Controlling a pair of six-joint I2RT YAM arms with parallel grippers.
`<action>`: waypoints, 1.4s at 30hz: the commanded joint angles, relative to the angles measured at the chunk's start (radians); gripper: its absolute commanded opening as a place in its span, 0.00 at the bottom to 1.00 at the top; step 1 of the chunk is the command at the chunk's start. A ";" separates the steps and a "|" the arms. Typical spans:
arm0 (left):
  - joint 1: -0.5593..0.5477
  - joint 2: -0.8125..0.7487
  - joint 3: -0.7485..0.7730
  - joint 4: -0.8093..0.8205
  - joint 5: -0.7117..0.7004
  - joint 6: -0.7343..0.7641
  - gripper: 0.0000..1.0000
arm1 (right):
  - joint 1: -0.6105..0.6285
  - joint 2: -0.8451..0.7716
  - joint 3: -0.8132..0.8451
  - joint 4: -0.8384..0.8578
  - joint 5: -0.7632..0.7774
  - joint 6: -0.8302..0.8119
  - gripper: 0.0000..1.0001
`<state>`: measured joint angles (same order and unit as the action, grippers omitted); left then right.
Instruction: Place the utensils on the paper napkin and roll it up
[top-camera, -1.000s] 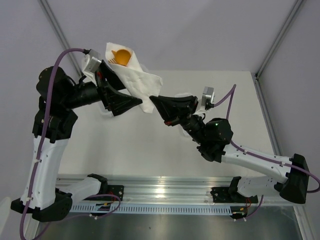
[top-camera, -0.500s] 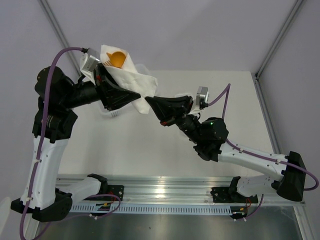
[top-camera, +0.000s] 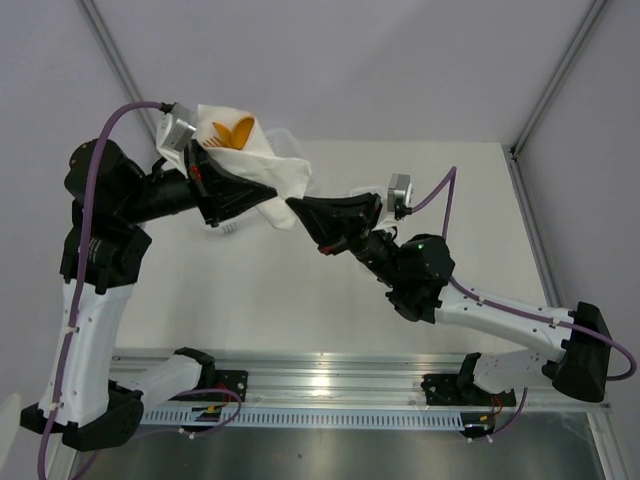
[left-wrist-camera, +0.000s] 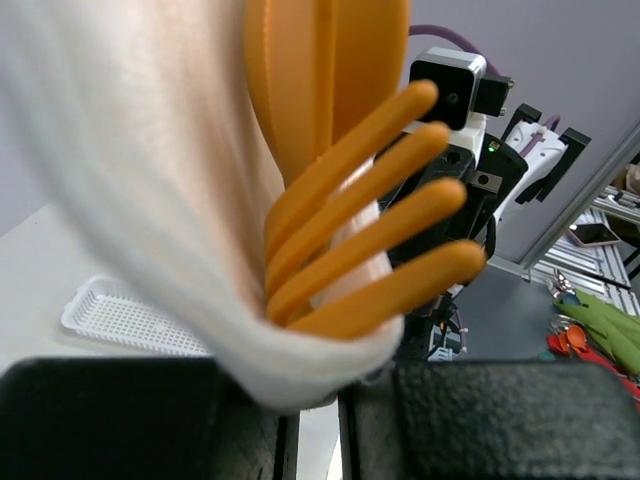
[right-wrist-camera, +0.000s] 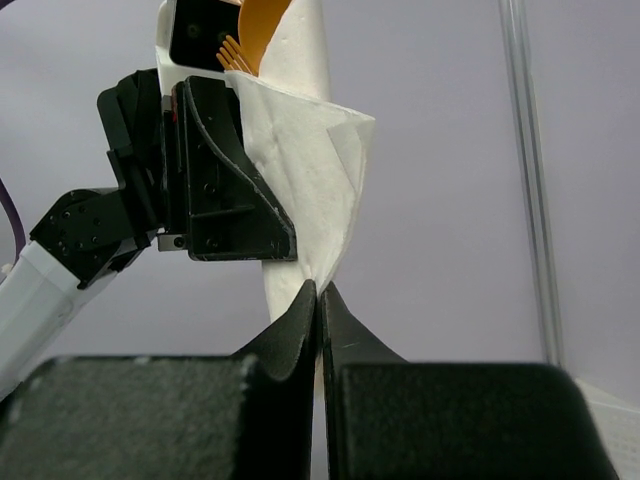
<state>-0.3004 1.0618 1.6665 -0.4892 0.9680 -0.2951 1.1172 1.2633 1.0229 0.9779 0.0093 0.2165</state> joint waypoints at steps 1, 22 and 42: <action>0.007 -0.025 -0.005 -0.037 -0.026 0.045 0.01 | -0.002 -0.039 -0.001 -0.033 -0.014 -0.017 0.00; 0.007 -0.077 -0.083 -0.244 -0.448 0.292 0.01 | -0.071 -0.033 0.232 -0.562 -0.254 -0.230 0.38; 0.007 -0.095 -0.119 -0.256 -0.253 0.323 0.01 | -0.215 0.169 0.367 -0.473 -0.463 0.037 0.33</action>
<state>-0.2996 0.9627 1.5497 -0.7658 0.6407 0.0185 0.9199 1.4174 1.3422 0.4484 -0.3904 0.1947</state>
